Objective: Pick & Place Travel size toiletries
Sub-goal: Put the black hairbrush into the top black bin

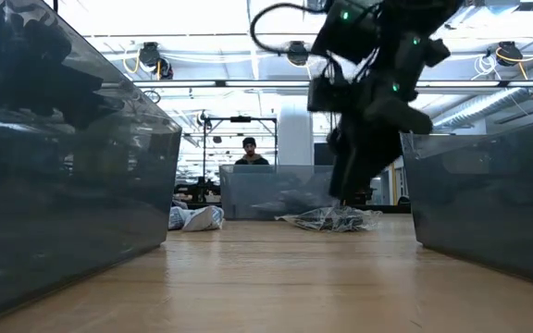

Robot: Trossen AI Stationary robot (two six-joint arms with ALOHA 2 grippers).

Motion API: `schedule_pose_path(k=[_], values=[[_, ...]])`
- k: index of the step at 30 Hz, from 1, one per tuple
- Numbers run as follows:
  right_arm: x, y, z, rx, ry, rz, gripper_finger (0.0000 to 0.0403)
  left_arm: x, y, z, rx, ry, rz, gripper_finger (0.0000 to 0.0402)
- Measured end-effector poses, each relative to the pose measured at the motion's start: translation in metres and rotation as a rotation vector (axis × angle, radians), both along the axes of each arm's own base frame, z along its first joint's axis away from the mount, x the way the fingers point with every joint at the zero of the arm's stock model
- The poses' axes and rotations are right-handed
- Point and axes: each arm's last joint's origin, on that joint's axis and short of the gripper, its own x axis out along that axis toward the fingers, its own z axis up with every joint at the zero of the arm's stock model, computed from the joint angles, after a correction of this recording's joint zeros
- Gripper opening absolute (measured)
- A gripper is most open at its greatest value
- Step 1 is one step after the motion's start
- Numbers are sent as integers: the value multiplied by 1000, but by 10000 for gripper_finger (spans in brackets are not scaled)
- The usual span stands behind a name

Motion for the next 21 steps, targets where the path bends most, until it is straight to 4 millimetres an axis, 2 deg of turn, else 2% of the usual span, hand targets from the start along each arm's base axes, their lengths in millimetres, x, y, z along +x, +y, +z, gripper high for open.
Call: schedule_pose_path(k=[4,8,15,21], values=[[3,2,-13,65,36,30,223,0,0,0,0,0,0,306],[4,3,-17,99,47,31,223,0,0,0,0,1,0,306],[4,2,-15,56,44,13,222,0,0,0,0,0,0,306],[-5,-4,-19,17,140,-85,219,0,0,0,0,0,0,306]])
